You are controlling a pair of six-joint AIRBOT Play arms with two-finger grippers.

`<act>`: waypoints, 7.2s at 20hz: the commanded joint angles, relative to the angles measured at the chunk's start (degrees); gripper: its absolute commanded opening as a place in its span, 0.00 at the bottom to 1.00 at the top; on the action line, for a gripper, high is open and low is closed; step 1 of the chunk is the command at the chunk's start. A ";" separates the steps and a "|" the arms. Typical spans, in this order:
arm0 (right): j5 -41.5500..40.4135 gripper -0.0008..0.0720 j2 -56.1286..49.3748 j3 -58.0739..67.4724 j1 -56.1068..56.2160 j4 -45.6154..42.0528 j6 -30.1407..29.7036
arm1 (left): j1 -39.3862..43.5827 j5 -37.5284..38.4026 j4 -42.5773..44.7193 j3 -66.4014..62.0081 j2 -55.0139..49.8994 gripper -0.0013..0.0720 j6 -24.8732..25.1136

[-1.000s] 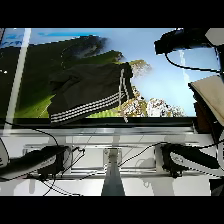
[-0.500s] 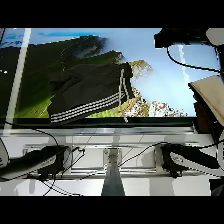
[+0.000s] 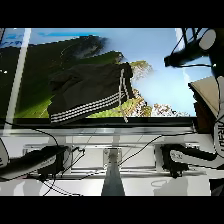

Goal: Fold the clothes and pants, and hang the long-sleeved shirts on hangers.

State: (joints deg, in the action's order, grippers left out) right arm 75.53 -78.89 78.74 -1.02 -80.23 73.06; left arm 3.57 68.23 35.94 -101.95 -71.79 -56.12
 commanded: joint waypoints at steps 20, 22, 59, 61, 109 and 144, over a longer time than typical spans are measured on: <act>-22.56 0.49 -13.40 -24.96 6.40 49.27 -7.89 | -19.47 29.03 53.22 3.48 -2.95 0.03 -17.97; -22.75 0.31 -13.38 -24.24 6.40 48.24 -8.79 | -25.90 36.68 46.29 9.66 -2.99 0.03 -17.79; -17.94 0.04 -3.21 -17.03 6.40 41.48 -20.17 | -41.42 11.82 1.60 53.64 2.67 0.03 16.06; -17.97 0.04 1.53 -12.72 6.43 38.77 -20.17 | -41.42 11.67 -8.59 46.31 6.36 0.02 18.69; 2.40 0.04 -11.82 13.09 -9.70 7.15 -7.45 | 16.72 9.92 12.00 34.29 -3.32 0.02 -13.99; 9.90 0.65 -39.67 17.38 -12.17 30.77 -9.49 | 34.10 -7.23 13.62 43.71 -9.77 0.96 -15.52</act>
State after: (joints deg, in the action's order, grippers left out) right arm 82.04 -117.86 96.09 -16.47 -50.70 67.64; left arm 37.69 61.06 48.23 -58.28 -81.12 -71.64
